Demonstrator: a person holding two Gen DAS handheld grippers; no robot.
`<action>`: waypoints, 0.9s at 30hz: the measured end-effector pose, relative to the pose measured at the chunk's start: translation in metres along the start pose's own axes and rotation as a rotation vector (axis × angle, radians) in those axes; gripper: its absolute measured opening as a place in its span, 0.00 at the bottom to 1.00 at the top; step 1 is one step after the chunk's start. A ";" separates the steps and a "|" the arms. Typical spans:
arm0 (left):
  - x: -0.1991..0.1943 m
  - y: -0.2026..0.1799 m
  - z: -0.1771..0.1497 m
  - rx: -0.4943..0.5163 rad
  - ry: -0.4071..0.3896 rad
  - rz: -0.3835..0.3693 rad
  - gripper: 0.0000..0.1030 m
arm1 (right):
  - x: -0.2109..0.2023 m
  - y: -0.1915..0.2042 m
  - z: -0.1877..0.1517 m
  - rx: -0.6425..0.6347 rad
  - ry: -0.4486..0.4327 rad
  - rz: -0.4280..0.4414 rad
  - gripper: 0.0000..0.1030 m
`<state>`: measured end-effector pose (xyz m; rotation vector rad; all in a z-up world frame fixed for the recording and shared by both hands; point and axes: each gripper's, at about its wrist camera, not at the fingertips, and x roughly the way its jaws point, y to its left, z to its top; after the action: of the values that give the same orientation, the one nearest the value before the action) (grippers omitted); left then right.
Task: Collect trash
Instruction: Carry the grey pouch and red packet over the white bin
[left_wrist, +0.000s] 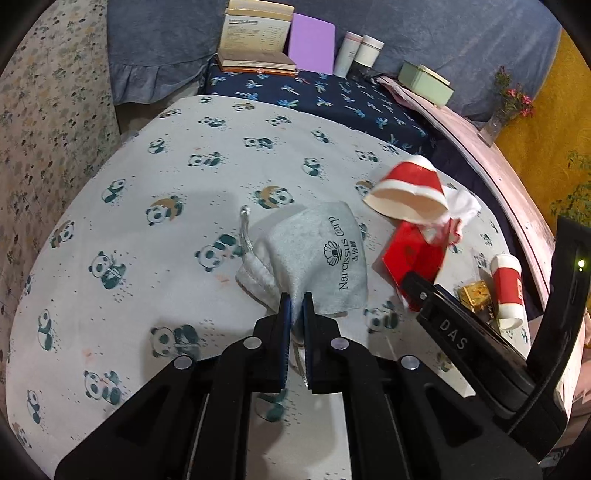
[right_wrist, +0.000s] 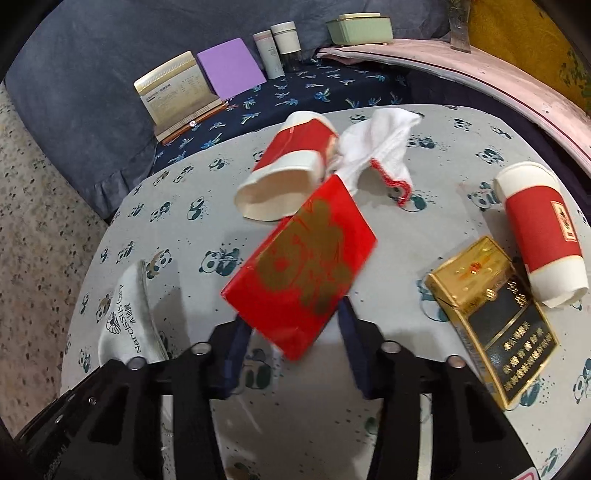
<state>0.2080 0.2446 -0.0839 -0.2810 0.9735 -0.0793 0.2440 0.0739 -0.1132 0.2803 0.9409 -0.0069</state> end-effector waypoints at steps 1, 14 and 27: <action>-0.001 -0.003 -0.001 0.004 0.001 -0.006 0.06 | -0.004 -0.003 -0.001 0.001 -0.004 -0.001 0.19; -0.036 -0.064 -0.022 0.103 -0.026 -0.070 0.06 | -0.076 -0.042 -0.012 0.035 -0.098 0.007 0.02; -0.077 -0.152 -0.055 0.260 -0.063 -0.119 0.06 | -0.161 -0.109 -0.023 0.121 -0.224 -0.005 0.02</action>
<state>0.1282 0.1022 -0.0103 -0.1011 0.8723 -0.3022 0.1167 -0.0441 -0.0233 0.3811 0.7190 -0.0981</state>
